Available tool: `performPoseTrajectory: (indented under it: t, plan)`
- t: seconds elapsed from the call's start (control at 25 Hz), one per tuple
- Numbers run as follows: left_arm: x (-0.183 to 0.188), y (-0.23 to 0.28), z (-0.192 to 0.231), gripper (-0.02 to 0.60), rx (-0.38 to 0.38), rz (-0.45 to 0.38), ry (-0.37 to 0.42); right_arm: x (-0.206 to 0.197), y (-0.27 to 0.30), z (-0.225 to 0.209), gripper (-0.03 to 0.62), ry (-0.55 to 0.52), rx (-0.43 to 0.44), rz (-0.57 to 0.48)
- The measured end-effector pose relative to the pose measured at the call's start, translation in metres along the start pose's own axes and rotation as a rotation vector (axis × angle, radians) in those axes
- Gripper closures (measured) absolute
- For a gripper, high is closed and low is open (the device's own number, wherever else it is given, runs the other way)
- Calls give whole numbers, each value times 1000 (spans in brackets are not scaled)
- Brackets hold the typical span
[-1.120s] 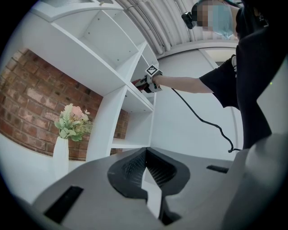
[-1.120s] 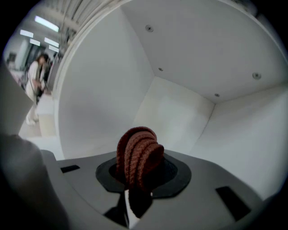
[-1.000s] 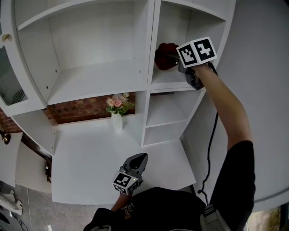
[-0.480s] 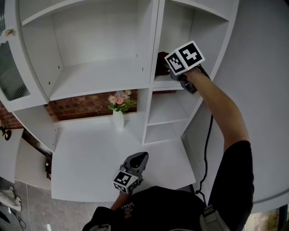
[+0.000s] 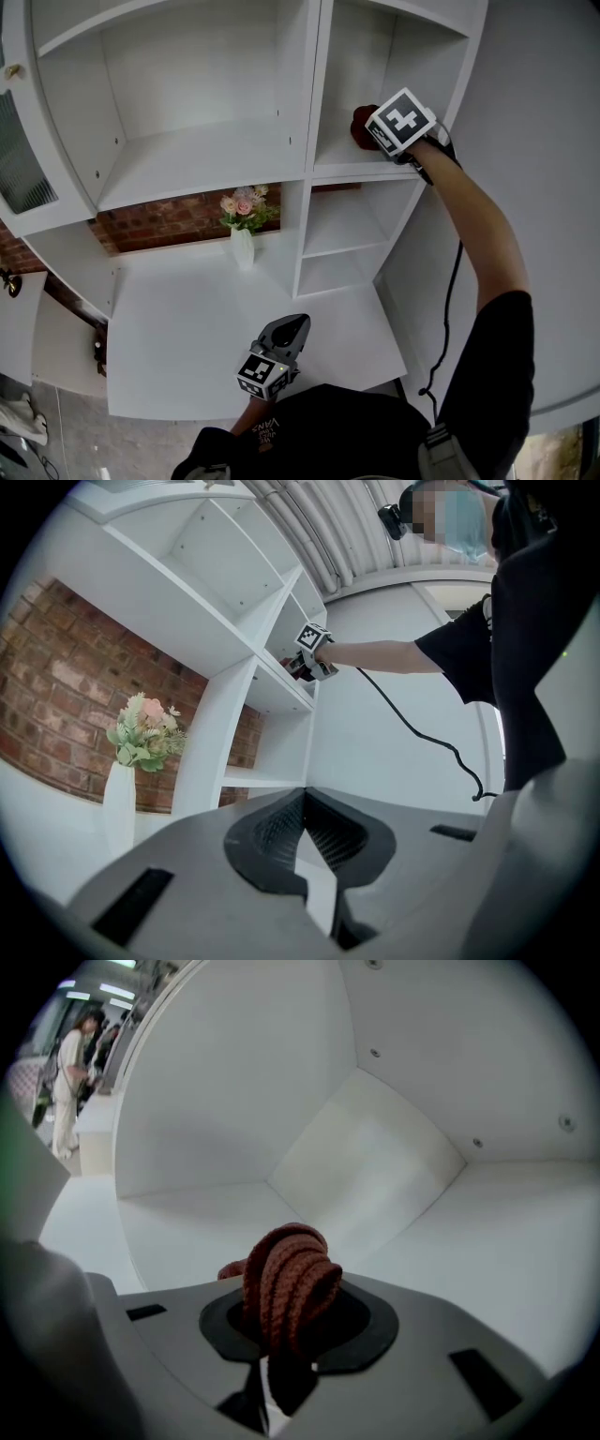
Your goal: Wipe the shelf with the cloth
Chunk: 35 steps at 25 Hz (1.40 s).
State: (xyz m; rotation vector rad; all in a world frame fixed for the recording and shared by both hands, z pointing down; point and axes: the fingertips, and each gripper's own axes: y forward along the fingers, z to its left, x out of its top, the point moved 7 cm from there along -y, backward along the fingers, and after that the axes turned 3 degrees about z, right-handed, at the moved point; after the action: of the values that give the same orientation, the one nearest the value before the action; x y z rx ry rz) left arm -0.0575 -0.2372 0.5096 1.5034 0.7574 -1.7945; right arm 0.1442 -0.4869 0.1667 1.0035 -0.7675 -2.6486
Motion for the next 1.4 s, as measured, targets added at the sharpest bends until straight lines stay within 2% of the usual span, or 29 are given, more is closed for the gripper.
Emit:
performPoseTrajectory:
  t: [0.12, 0.2, 0.32, 0.44, 0.52, 0.64, 0.76, 0.96, 1.12, 1.28, 1.4]
  plan:
    - [2, 4, -2, 574, -14, 3, 3, -2, -1, 0, 494, -236, -154, 103]
    - [5, 6, -4, 574, -24, -2, 2, -7, 1, 1, 494, -366, -224, 181]
    - [5, 6, -6, 574, -34, -6, -1, -15, 4, -2, 494, -453, -278, 268]
    - [1, 4, -3, 574, -27, 1, -7, -26, 3, -12, 494, -472, -314, 324]
    - [-2, 3, -2, 574, -24, 9, -11, -31, 1, -16, 494, -449, -309, 326]
    - [-4, 6, -5, 574, -38, 14, -10, -33, -5, -19, 494, -414, -306, 286]
    - [-5, 7, -9, 574, -51, 15, -7, -26, -16, -18, 494, -364, -299, 192]
    - [-5, 6, -10, 574, -49, 13, -9, -8, -34, -9, 494, -165, -172, 4]
    - [-4, 4, -13, 574, -42, 10, -10, 13, -46, 6, 494, -74, -51, -138]
    - [-3, 0, -14, 574, -21, 10, -2, 34, -57, 31, 494, 40, 167, -253]
    - [-1, -3, -14, 574, -5, 5, -5, 44, -59, 46, 494, 130, 331, -297]
